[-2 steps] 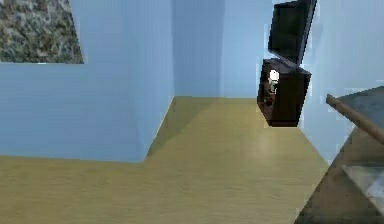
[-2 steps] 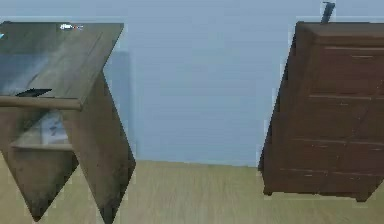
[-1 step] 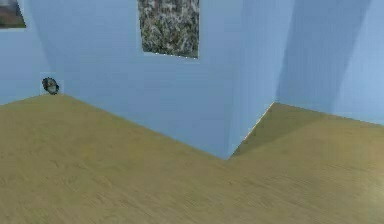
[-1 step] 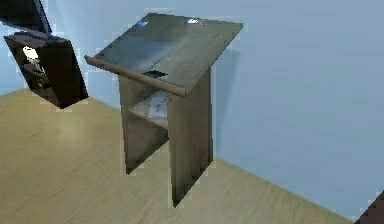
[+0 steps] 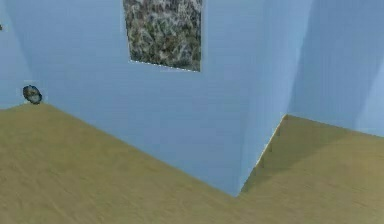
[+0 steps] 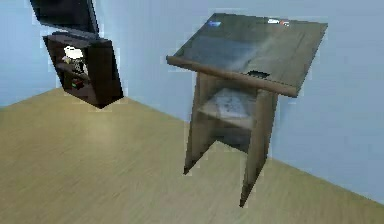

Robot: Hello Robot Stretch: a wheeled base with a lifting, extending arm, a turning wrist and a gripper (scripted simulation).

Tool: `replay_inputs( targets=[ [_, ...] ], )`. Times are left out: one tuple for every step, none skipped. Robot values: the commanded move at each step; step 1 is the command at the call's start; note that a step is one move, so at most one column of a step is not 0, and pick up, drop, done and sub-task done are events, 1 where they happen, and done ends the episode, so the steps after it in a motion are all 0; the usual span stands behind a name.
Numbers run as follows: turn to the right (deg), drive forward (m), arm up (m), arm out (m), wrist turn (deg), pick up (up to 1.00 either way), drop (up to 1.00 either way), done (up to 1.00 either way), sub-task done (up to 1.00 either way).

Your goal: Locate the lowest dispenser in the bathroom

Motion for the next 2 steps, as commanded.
replay_inputs(
  targets=[
    [-45.0,0.00,0.00,0.00,0.0,0.00,0.00,0.00,0.00],
    [-15.0,0.00,0.00,0.00,0.0,0.00,0.00,0.00,0.00]
  ],
)
